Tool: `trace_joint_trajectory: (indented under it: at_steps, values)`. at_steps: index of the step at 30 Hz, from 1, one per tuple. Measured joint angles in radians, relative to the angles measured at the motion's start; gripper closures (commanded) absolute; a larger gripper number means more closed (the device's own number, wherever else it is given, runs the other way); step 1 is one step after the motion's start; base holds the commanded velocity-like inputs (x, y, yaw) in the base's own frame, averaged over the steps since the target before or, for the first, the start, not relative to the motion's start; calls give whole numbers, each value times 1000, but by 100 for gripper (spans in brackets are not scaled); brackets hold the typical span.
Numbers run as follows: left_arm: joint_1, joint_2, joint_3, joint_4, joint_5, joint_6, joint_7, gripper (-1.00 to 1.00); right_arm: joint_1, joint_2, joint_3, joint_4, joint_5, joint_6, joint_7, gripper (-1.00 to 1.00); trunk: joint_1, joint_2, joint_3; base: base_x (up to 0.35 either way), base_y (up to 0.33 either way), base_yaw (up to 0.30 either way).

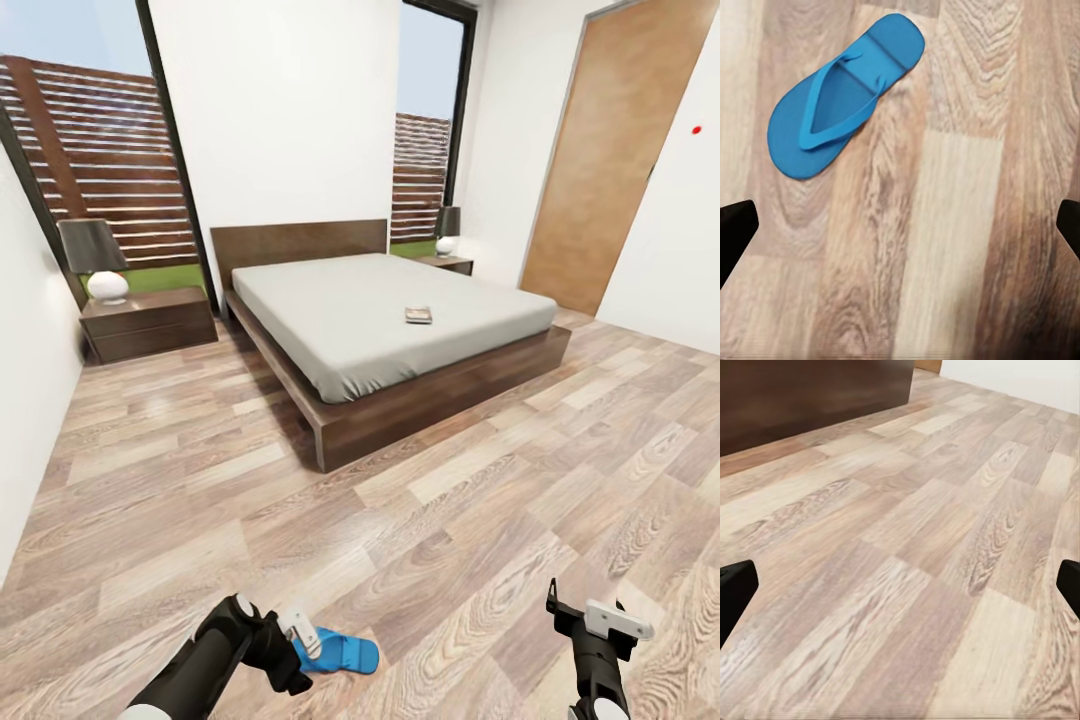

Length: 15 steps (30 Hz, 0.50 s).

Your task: In the bedroom, move the book from the bed onto either nightstand, and place the two sandals side by side next to the bed.

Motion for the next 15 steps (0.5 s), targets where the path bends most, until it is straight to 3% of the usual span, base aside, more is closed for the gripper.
trace_joint_trajectory:
  at_steps: [11, 15]
  values:
    - [0, 3, 1, 0, 1, -1, 0, -100, 0, -6, 0, 0, -3, -7, 1, -100, 5, -3, -43, 0, 0, 0]
    - [0, 2, 1, 0, 1, 0, -1, -100, 0, -8, -2, -1, -5, -15, 0, -100, 5, -3, -43, 0, 0, 0]
